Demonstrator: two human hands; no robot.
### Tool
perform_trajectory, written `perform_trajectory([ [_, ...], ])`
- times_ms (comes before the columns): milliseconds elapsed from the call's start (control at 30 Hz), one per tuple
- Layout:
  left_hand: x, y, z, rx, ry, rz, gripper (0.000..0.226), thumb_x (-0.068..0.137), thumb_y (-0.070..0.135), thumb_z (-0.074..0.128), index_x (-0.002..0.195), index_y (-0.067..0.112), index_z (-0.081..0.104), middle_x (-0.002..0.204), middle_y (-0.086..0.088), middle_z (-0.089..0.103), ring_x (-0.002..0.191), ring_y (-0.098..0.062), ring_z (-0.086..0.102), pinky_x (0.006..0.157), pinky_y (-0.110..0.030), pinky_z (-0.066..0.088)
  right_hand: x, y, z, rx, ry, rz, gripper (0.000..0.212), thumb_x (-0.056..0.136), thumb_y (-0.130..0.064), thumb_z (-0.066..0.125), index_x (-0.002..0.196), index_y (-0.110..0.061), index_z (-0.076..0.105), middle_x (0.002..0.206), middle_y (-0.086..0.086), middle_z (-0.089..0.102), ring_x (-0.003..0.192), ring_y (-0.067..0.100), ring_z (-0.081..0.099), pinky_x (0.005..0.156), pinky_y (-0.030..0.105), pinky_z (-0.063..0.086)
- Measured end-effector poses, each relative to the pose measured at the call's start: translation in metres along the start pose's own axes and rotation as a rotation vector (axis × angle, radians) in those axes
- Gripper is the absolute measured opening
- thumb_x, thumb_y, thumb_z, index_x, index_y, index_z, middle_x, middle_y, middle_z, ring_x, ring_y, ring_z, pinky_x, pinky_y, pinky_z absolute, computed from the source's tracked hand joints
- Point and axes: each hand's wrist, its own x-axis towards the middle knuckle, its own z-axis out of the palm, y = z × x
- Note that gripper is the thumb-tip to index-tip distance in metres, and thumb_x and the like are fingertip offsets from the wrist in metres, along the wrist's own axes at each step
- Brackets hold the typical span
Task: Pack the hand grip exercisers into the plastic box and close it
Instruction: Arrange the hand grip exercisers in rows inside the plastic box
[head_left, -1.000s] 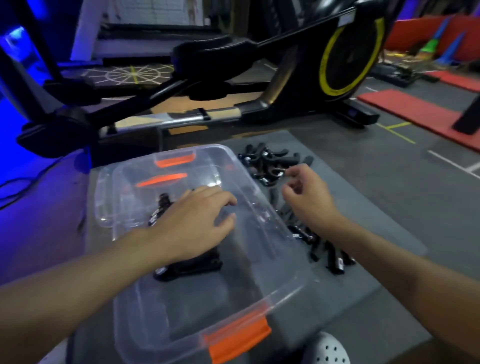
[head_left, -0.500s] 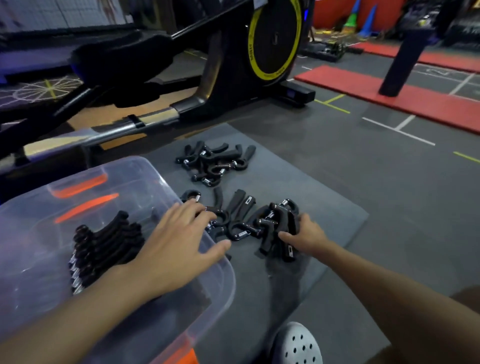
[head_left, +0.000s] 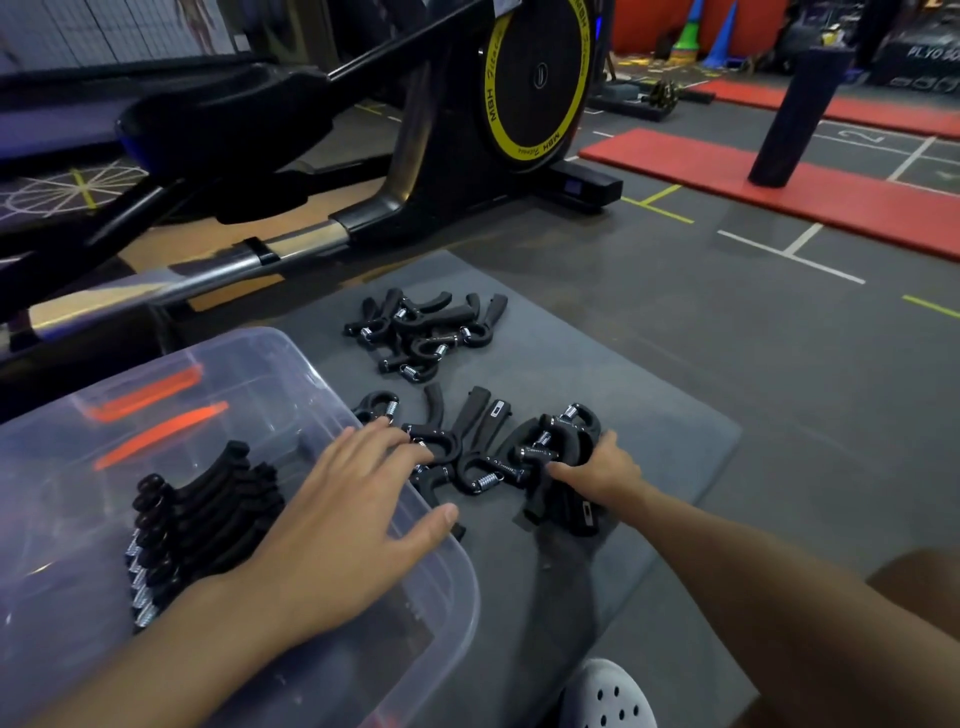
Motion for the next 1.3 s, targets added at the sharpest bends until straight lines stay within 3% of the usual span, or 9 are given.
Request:
perform_trajectory([
  [167,0.0,-0.001,-0.004,-0.016,0.003,0.013,0.07,0.082,0.073,0.022,0.134,0.034,0.046,0.135,0.023,0.038,0.141,0.002,0.015,0.118,-0.022,0.004,0.002,-0.004,-0.011,0.334,0.138,0.147,0.08,0.065,-0.023,0.08,0.127,-0.004,0.033,0.114,0.018,0.055,0.108,0.037,0.058,0.09,0.047,0.053],
  [267,0.0,-0.002,-0.003,-0.014,-0.015,0.016,0.067,0.084,0.071,0.02,0.133,0.034,0.045,0.135,0.023,0.038,0.144,-0.001,0.015,0.121,-0.028,0.008,0.014,0.005,-0.013,0.44,0.059,0.22,0.084,0.05,-0.04,0.082,0.115,-0.013,0.037,0.112,0.014,0.058,0.103,0.034,0.063,0.084,0.051,0.057],
  [433,-0.005,-0.001,-0.006,-0.048,-0.016,0.014,0.07,0.081,0.069,0.016,0.136,0.034,0.043,0.139,0.024,0.034,0.144,0.004,0.008,0.112,-0.014,0.002,-0.002,-0.006,-0.001,0.327,-0.078,0.141,0.102,0.064,-0.057,0.08,0.137,-0.007,0.028,0.13,0.012,0.051,0.12,0.031,0.053,0.097,0.042,0.048],
  [567,-0.013,-0.004,-0.01,-0.051,-0.035,0.02,0.057,0.09,0.063,0.027,0.139,0.035,0.041,0.148,0.025,0.026,0.141,0.012,-0.004,0.104,-0.004,-0.006,-0.001,-0.023,0.015,0.249,-0.102,0.116,0.125,0.051,-0.066,0.08,0.144,-0.011,0.019,0.139,0.016,0.043,0.127,0.034,0.046,0.105,0.046,0.043],
  [700,-0.018,-0.007,-0.014,-0.077,-0.063,0.015,0.048,0.097,0.053,0.032,0.142,0.037,0.037,0.15,0.028,0.02,0.141,0.013,-0.005,0.102,-0.003,-0.007,0.0,-0.037,0.024,0.083,-0.019,0.17,0.123,0.06,-0.052,0.084,0.147,-0.01,0.009,0.142,0.022,0.034,0.131,0.04,0.04,0.108,0.046,0.037],
  [867,-0.013,-0.007,-0.016,-0.102,-0.032,0.044,0.05,0.091,0.052,0.029,0.135,0.035,0.044,0.138,0.03,0.031,0.134,0.017,0.009,0.107,-0.007,0.007,-0.001,-0.035,0.018,0.204,0.0,0.17,0.108,0.048,-0.044,0.086,0.132,-0.012,0.026,0.126,0.018,0.051,0.115,0.037,0.053,0.097,0.047,0.049],
  [1033,-0.001,-0.002,-0.029,-0.134,0.05,0.042,0.037,0.096,0.041,0.045,0.131,0.03,0.049,0.132,0.019,0.047,0.128,0.003,0.037,0.111,-0.033,0.032,-0.025,-0.056,-0.012,0.445,0.018,-0.017,0.094,0.053,-0.04,0.079,0.129,-0.012,0.031,0.111,0.011,0.058,0.097,0.028,0.062,0.086,0.044,0.056],
  [1133,0.005,-0.004,-0.047,-0.134,0.11,0.027,0.039,0.095,0.037,0.053,0.133,0.031,0.048,0.133,0.02,0.048,0.125,-0.001,0.042,0.107,-0.032,0.036,-0.048,-0.089,-0.037,0.615,-0.133,-0.206,0.093,0.063,-0.034,0.081,0.137,-0.016,0.027,0.117,0.011,0.06,0.099,0.025,0.064,0.088,0.042,0.055],
  [1300,-0.004,-0.019,-0.089,-0.148,0.259,0.007,0.046,0.089,0.029,0.066,0.132,0.032,0.049,0.127,0.018,0.05,0.118,-0.004,0.049,0.099,-0.028,0.04,-0.116,-0.136,-0.071,0.526,-0.396,-0.554,0.096,0.061,-0.041,0.085,0.139,-0.042,0.028,0.118,0.005,0.064,0.096,0.015,0.068,0.081,0.031,0.054],
])
